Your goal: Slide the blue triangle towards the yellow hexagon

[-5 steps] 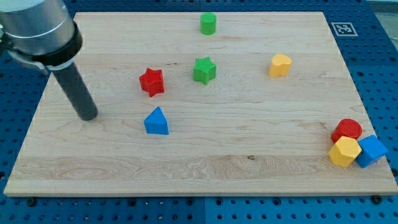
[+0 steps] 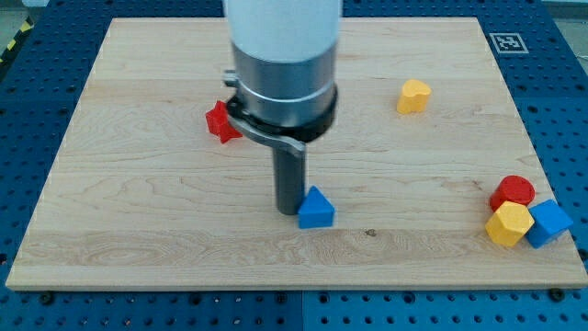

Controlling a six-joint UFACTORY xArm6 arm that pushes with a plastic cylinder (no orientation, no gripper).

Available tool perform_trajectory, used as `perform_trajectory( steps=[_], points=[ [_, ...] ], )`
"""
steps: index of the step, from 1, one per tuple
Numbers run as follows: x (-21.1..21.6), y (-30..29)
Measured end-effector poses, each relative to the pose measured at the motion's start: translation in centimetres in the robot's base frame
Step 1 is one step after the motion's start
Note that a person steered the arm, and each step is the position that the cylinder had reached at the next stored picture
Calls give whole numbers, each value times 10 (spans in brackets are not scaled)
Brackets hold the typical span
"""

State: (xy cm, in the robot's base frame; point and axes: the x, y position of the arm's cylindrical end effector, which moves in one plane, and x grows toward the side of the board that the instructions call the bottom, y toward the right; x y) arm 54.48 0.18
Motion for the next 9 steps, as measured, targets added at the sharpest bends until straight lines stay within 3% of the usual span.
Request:
perform_trajectory(
  steps=[2,5,7,9],
  points=[
    [35,44],
    [61,54],
    [32,54],
    [52,55]
  ],
)
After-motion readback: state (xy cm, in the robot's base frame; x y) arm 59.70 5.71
